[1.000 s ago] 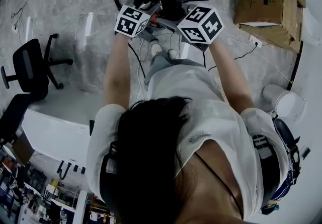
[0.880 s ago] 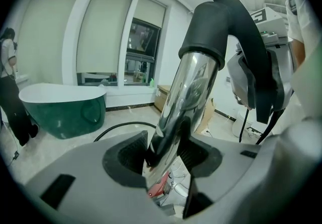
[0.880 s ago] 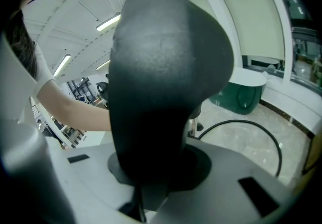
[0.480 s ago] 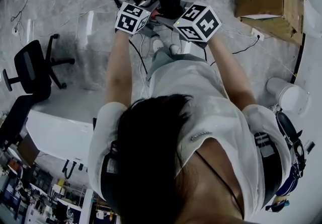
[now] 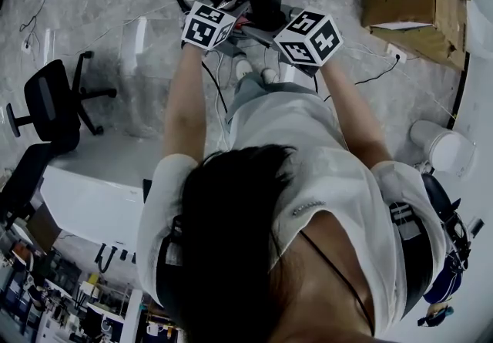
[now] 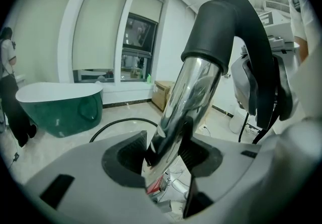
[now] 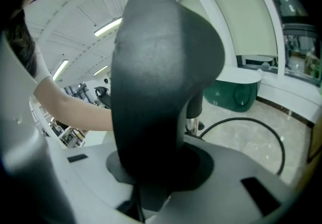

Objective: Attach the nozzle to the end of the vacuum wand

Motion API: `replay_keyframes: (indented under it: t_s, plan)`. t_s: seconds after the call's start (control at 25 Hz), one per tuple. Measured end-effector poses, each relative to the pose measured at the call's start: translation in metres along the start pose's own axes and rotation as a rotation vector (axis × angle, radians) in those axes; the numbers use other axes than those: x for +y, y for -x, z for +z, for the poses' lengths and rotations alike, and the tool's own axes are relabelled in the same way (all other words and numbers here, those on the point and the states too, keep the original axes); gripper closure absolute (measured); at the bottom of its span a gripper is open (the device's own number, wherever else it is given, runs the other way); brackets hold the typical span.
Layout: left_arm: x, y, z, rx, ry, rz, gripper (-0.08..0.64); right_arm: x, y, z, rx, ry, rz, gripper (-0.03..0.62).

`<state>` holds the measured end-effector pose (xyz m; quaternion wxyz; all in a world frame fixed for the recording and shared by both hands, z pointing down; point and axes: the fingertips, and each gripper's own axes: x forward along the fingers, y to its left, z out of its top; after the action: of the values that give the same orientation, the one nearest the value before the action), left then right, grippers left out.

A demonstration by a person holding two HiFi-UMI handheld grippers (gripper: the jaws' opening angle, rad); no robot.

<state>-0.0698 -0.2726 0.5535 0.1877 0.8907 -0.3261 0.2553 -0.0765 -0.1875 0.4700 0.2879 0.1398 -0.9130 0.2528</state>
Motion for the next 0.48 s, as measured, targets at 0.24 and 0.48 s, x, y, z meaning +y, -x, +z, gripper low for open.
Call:
replay_keyframes:
  t_s: [0.24, 0.48]
  plan:
    - [-0.001, 0.0, -0.002, -0.011, 0.023, 0.01, 0.365, -0.001, 0.002, -0.012, 0.029, 0.0, 0.003, 0.418]
    - [-0.003, 0.0, -0.002, -0.005, 0.019, 0.014, 0.365, -0.003, 0.013, -0.013, -0.028, -0.049, 0.035, 0.342]
